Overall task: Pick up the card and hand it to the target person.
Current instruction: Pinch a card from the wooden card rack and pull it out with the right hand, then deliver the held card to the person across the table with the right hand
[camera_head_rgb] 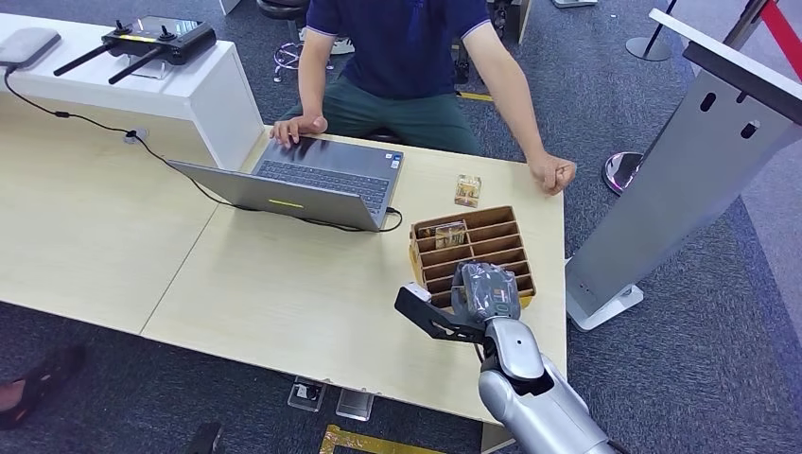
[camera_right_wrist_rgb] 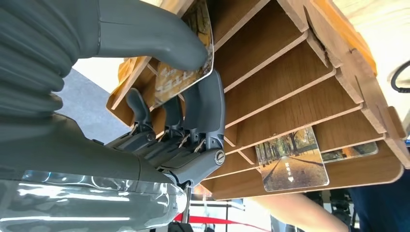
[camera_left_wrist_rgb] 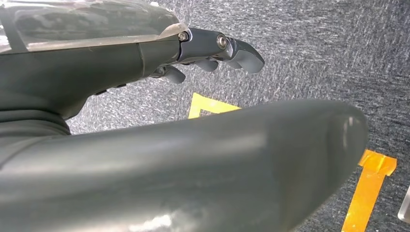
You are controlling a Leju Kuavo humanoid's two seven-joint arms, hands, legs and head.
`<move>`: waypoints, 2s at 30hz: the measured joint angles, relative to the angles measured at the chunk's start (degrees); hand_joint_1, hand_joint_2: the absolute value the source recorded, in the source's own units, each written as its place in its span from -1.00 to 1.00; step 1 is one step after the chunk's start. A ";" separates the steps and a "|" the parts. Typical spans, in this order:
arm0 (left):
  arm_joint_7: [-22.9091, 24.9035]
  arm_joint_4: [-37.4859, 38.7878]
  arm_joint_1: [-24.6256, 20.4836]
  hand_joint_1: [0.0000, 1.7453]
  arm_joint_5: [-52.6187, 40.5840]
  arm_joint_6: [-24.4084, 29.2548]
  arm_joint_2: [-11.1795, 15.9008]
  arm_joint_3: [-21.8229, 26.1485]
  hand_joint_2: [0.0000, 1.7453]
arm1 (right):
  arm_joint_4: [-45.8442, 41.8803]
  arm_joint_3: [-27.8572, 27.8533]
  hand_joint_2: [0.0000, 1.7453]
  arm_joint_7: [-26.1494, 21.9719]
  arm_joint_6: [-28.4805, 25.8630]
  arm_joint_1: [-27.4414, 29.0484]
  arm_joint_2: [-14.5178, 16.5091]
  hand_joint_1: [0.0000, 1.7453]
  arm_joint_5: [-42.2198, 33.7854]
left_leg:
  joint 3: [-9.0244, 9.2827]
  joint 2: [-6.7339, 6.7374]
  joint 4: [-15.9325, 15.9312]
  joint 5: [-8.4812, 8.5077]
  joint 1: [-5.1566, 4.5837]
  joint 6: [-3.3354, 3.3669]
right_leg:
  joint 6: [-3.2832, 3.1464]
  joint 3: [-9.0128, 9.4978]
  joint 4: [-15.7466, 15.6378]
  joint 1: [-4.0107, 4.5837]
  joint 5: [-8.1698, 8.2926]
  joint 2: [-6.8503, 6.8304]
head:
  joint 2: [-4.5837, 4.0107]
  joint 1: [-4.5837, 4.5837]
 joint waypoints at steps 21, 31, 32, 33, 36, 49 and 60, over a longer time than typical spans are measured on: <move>-0.69 0.00 0.01 -1.00 -0.34 0.33 0.00 0.00 -1.00 | 0.06 -0.16 1.00 -2.57 -1.37 -0.55 0.37 0.66 -1.72 | 0.05 0.00 0.00 0.02 0.00 -0.01 | 0.00 0.04 0.01 0.00 0.00 0.00 | 0.00 0.01; -0.78 0.00 0.06 -1.00 -0.01 0.36 0.00 0.00 -1.00 | -5.85 -1.28 1.00 -4.74 -2.37 -4.03 0.49 0.66 -6.37 | 0.04 0.00 0.00 0.02 0.00 -0.01 | 0.00 0.03 0.02 0.00 0.00 0.00 | 0.00 0.00; -0.81 0.00 0.07 -1.00 0.04 0.39 0.00 0.00 -1.00 | -6.70 -1.44 1.00 -4.97 -2.79 -4.60 0.48 0.66 -6.94 | 0.04 0.00 0.00 0.02 0.00 -0.01 | 0.00 0.03 0.02 0.00 0.00 0.00 | 0.00 0.01; -0.84 0.00 0.08 -1.00 0.13 0.44 0.00 0.00 -1.00 | -7.50 -1.58 1.00 -5.21 -3.27 -5.27 0.48 0.66 -7.46 | 0.04 0.00 0.00 0.02 0.00 -0.01 | 0.00 0.03 0.03 0.00 0.00 0.00 | 0.00 0.01; -0.87 0.00 0.08 -1.00 0.31 0.66 -0.02 0.00 -1.00 | -9.48 -2.02 1.00 -6.05 -4.77 -7.26 0.49 0.66 -8.61 | 0.04 0.00 0.00 0.02 0.00 -0.01 | 0.00 0.03 0.02 0.00 0.00 0.00 | 0.00 0.01; -1.02 0.00 -0.04 -1.00 0.16 0.51 -0.03 0.00 -1.00 | -7.31 -3.09 1.00 -10.41 -14.23 -12.70 1.88 0.66 -6.63 | 0.02 0.00 0.00 0.02 0.00 -0.01 | 0.00 0.01 0.03 0.00 0.00 0.00 | 0.00 0.01; -0.20 0.00 -0.75 -1.00 -0.57 0.52 -0.09 -0.02 -1.00 | -0.69 -4.40 1.00 -12.05 -20.51 -13.71 3.25 0.25 -1.73 | 0.01 -0.01 0.00 0.02 0.00 -0.01 | 0.00 0.01 0.02 0.00 0.00 0.00 | 0.00 0.00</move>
